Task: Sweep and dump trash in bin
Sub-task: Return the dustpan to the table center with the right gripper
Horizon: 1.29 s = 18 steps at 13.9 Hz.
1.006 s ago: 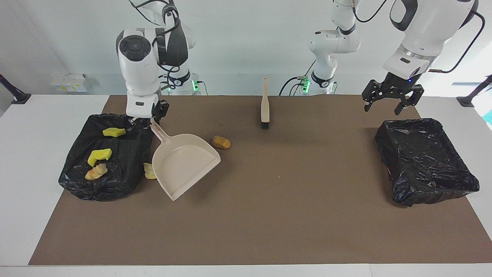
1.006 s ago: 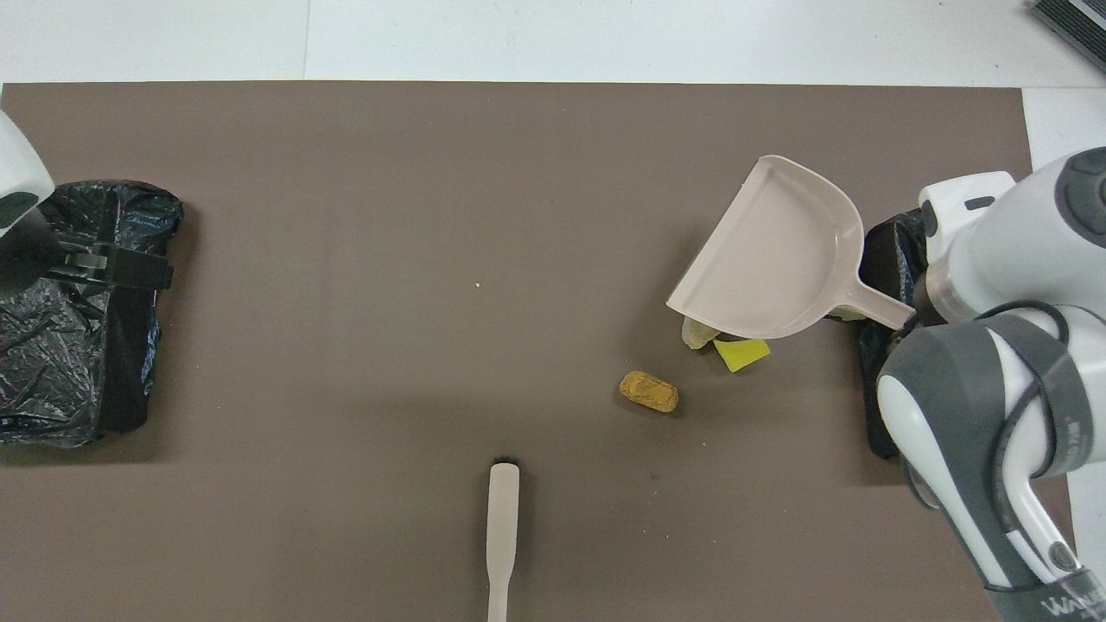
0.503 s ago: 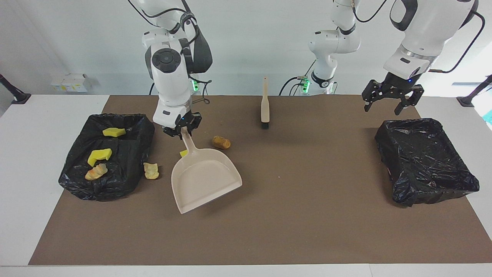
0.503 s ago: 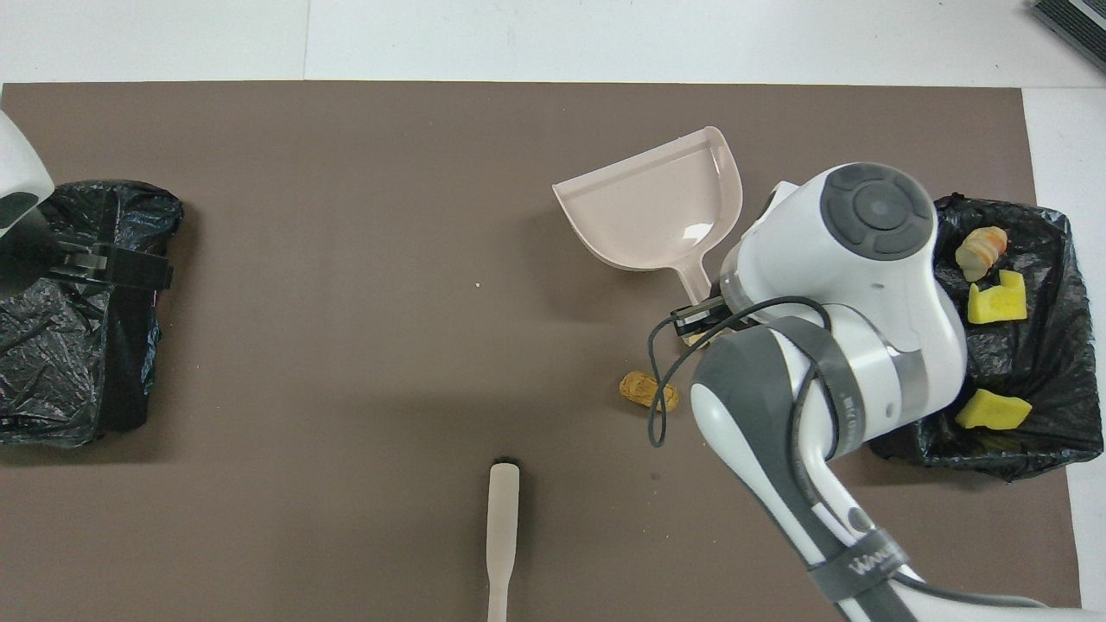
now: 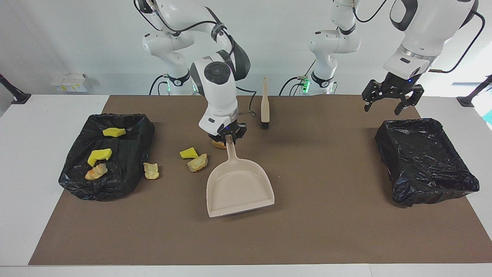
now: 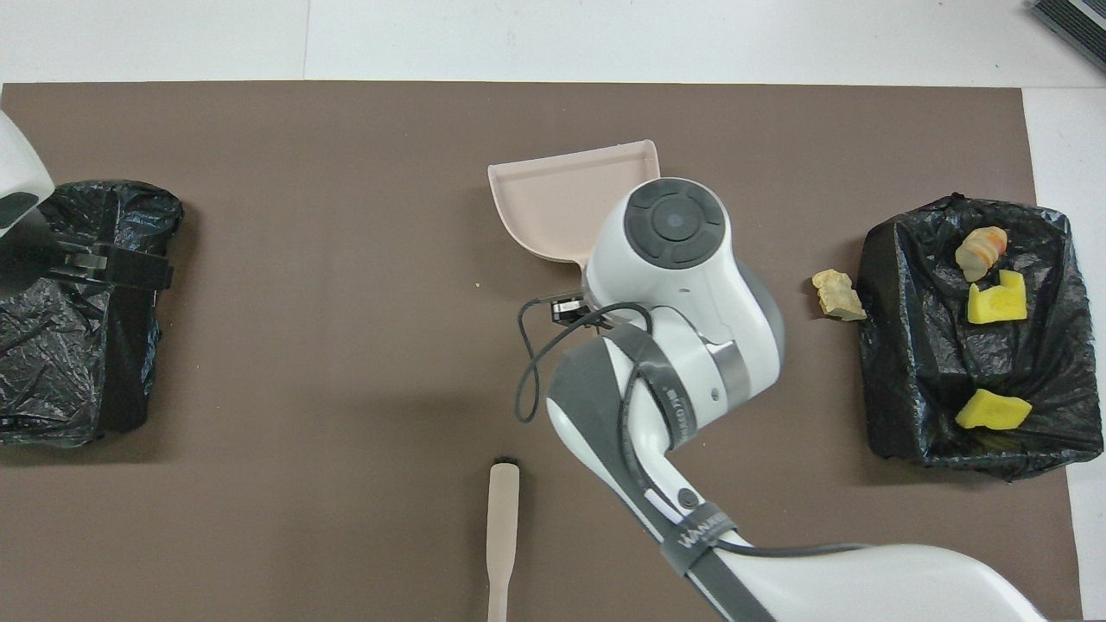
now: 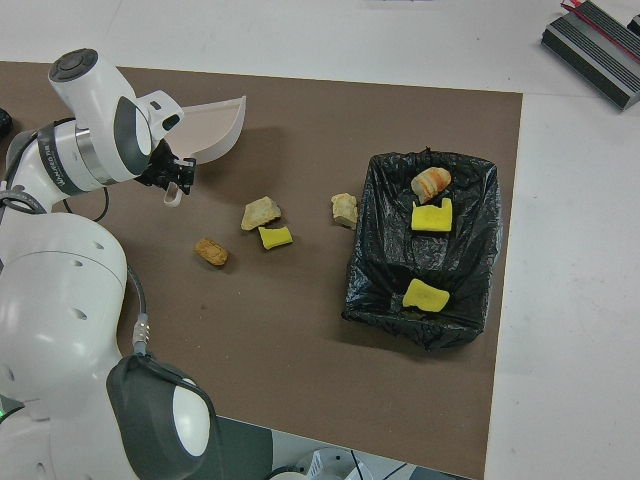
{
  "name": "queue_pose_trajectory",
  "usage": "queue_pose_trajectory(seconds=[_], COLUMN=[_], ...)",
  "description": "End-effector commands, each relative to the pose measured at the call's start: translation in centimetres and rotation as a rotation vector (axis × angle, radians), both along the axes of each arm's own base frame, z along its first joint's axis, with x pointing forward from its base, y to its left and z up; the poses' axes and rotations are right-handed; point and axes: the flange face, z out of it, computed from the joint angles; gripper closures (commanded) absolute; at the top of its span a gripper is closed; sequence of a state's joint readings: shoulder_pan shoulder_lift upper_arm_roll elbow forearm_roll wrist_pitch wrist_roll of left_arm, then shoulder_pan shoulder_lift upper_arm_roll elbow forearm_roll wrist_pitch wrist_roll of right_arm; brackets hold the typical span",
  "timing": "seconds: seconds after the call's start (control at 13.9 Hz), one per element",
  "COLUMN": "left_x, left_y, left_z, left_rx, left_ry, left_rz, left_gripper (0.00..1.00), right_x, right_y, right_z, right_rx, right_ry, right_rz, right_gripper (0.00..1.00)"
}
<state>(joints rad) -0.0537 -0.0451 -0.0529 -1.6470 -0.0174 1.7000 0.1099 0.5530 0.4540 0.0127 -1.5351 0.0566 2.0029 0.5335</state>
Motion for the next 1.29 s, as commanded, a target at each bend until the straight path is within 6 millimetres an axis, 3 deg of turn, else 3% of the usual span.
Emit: queue_pose_trajectory(seconds=[0.0, 0.14, 0.29, 0.36, 0.43, 0.72, 0.86, 1.01, 1.22], left_x=[-0.3, -0.4, -0.5, -0.5, -0.5, -0.3, -0.5, -0.6, -1.5], left_y=[0.2, 0.2, 0.2, 0.2, 0.2, 0.2, -0.1, -0.2, 0.0], left_z=[0.4, 0.4, 0.4, 0.4, 0.4, 0.4, 0.4, 0.6, 1.0], left_rx=[0.012, 0.012, 0.012, 0.012, 0.012, 0.011, 0.012, 0.012, 0.018], left_ry=[-0.012, -0.004, -0.001, -0.001, -0.001, -0.007, 0.000, -0.001, 0.018], left_rz=[-0.008, 0.000, 0.001, 0.001, 0.001, 0.006, 0.000, -0.005, -0.014], left_gripper=[0.00, 0.00, 0.00, 0.00, 0.00, 0.00, 0.00, 0.00, 0.00], right_x=[1.4, 0.7, 0.8, 1.0, 1.1, 0.5, -1.1, -3.9, -9.9], right_y=[4.0, 5.7, 5.7, 5.1, 4.0, 3.5, 4.1, 4.7, 6.8], right_z=[-2.2, -3.7, -3.7, -4.0, -5.1, -1.8, -0.5, 0.1, -0.1], right_rx=[0.042, 0.060, 0.094, 0.096, 0.092, 0.102, 0.090, 0.078, 0.045], right_ry=[-0.024, -0.021, -0.015, -0.003, 0.019, 0.010, 0.032, 0.047, 0.085], right_rz=[-0.089, -0.121, -0.144, -0.149, -0.164, -0.160, -0.149, -0.129, -0.141], right_gripper=[1.00, 1.00, 1.00, 0.64, 0.01, 0.00, 0.00, 0.00, 0.00])
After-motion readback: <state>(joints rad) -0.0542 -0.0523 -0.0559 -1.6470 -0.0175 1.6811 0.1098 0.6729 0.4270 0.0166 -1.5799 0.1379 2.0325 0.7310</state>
